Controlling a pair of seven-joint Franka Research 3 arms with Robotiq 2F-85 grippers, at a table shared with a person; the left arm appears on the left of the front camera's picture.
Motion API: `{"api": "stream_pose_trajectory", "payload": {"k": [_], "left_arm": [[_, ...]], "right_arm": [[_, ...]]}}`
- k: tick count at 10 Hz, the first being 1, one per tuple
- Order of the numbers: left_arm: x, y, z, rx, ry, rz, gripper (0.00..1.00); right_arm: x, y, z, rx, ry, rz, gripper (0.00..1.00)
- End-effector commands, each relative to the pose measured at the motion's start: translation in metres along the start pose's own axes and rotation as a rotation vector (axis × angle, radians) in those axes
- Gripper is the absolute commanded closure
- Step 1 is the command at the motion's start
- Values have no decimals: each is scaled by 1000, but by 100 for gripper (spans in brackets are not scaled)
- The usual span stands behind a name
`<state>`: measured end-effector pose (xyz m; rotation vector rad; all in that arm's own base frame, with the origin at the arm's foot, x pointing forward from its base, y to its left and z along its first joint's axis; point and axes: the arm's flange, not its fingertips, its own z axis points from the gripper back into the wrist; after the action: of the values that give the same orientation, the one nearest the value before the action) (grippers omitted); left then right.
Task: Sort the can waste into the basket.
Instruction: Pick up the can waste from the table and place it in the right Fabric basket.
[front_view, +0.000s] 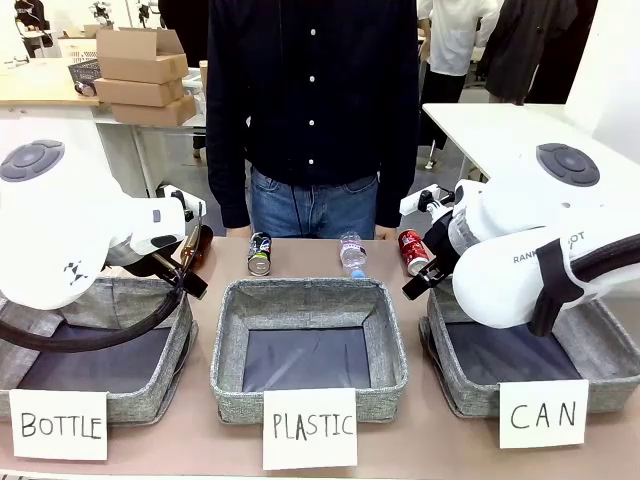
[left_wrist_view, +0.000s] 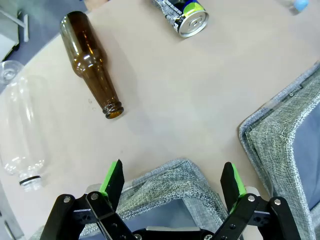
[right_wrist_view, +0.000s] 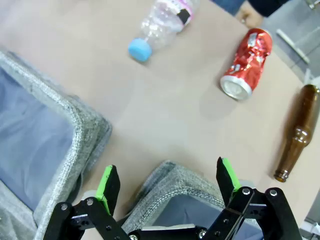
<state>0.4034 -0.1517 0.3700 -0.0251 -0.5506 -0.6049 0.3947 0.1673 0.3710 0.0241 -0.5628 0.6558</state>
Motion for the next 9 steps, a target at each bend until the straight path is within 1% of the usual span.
{"api": "stream_pose_trajectory", "payload": {"k": [1,4,5,6,7,8,9], "left_arm": [[0,0,0,0,0,0,0],[0,0,0,0,0,0,0],[0,0,0,0,0,0,0],[5,7,63,8,8,17,0],[-3,9,122,43,7,40,0],[-21,2,174,70,68,85,0],[-45,-12,209,103,2,48,0]], "right_arm": [[0,0,0,0,0,-1,0],[0,0,0,0,0,0,0],[15,-4,30,128,-65,29,0],[29,-4,82,112,-90,77,0],[32,-3,133,118,-121,97,0],[23,4,181,139,-133,110,0],[4,13,218,165,-111,144,0]]}}
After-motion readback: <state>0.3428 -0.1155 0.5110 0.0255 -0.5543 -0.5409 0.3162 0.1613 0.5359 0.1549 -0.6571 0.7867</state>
